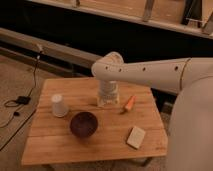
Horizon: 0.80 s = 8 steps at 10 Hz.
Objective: Drag the pepper across the table
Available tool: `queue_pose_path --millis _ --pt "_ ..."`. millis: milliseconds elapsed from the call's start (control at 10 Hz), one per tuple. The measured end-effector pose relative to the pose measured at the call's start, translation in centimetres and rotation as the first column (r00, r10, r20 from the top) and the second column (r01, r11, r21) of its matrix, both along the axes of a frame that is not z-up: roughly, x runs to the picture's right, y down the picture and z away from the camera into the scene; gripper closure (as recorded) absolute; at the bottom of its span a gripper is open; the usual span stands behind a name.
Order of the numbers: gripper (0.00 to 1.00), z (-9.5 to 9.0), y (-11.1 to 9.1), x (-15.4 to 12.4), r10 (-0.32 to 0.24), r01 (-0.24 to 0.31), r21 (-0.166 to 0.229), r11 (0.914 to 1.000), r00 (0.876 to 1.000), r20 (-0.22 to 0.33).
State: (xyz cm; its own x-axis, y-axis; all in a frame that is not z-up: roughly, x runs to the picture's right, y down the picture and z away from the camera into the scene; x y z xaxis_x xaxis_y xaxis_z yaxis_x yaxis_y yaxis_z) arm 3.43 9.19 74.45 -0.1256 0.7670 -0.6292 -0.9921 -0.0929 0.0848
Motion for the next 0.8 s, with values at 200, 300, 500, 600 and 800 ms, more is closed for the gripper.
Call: queue_pose_path --millis 200,300,500,600,800 --pt "0.35 0.9 0.7 1.7 0.024 -0.024 -0.005 0.9997 0.999 -0.024" --pt "0.35 1.8 1.3 2.7 0.036 -0.036 -0.014 0.9992 0.999 -0.037" --pt "0.35 3.3 2.3 4.1 0.055 -0.057 -0.032 0.9979 0.997 -0.056" --pt "0.35 4.0 2.6 4.6 0.066 -0.068 -0.038 0.9970 0.996 -0.057" --pt "0.35 5.4 2.7 5.4 0.097 -0.099 -0.034 0.9946 0.994 -0.048"
